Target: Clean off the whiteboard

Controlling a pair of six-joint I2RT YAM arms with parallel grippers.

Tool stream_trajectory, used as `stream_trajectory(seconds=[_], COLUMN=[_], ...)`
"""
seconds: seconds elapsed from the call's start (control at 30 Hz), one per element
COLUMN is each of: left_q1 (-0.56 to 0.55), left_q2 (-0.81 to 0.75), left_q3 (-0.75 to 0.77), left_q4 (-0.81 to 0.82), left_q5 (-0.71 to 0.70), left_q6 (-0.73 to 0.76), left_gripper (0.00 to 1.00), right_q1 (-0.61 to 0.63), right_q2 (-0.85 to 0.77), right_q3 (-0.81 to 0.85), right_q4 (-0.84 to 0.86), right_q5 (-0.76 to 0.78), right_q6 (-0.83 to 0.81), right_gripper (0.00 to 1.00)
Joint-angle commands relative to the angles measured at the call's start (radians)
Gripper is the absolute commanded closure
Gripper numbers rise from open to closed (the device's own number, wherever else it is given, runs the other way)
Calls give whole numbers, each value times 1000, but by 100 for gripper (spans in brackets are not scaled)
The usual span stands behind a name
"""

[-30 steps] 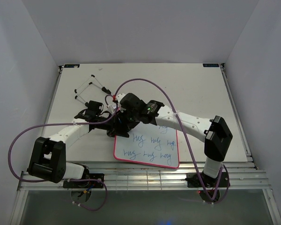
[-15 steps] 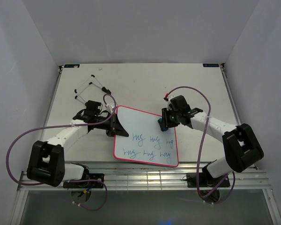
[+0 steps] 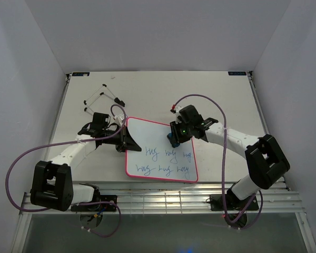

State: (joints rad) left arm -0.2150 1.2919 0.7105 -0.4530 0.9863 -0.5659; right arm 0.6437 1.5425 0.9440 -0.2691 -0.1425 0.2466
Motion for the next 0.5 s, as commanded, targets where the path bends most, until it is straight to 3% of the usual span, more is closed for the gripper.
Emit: stream_trajectory(seconds=[0.0,0.17,0.47], left_q1=[-11,-9,-9], left_q2=[-32,-34,-36], left_q3=[29,29,27], left_q4=[166,165,165], left_q5=[-216,-225,-215], left_q6=[124,123,127], left_gripper=[100,100,100], right_q1=[171,162,-177], right_q2=[38,33,94], right_q3=[64,8,-160], right_q4=[-79,-74,-123], right_q5=[-216,-151,-22], right_q6=[28,34,-29], right_gripper=[85,85,85])
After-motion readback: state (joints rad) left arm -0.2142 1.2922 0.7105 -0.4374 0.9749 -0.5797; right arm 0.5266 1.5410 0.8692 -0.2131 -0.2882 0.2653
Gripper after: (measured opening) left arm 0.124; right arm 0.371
